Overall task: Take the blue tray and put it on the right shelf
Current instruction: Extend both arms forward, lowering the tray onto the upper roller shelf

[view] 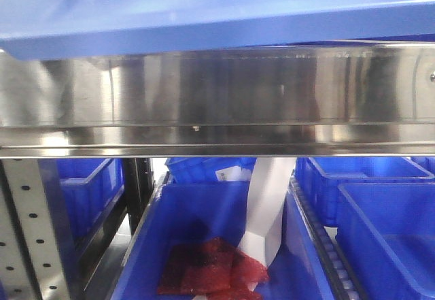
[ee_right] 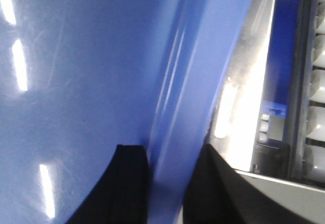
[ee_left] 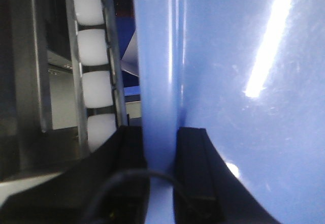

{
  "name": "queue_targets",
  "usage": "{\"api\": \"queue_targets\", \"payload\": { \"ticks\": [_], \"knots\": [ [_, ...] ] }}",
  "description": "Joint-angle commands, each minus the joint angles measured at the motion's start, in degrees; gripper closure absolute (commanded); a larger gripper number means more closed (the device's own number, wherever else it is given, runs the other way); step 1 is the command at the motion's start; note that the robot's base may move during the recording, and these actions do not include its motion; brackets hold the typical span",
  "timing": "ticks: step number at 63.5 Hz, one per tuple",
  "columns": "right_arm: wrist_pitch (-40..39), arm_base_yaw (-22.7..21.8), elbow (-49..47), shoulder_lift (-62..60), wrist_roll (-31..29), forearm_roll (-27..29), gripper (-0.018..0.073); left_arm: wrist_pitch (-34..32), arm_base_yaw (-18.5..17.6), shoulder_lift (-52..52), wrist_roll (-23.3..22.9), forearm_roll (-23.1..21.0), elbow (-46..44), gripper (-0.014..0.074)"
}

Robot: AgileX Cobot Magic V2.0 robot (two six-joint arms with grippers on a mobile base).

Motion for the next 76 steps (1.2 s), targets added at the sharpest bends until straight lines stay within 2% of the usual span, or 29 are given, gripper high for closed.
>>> {"api": "queue_targets", "payload": {
  "ticks": [1, 33, 76],
  "knots": [
    [-2.9, 0.1, -1.6, -1.8, -1.7, -0.7, 0.0502, 5.5, -0.6, -0.5, 1.2, 0.7, -1.6, 0.0645],
    [-2.9, 0.1, -1.6, -1.8, -1.7, -0.7, 0.0502, 5.9, 0.2, 4.7, 1.6, 0.5, -2.5, 0.0645],
    [-3.4, 0.1, -2.1, -1.8, -1.7, 0.0, 0.0502, 5.5, 0.2, 4.7, 2.3, -0.1, -12.3, 0.0645]
  ]
}}
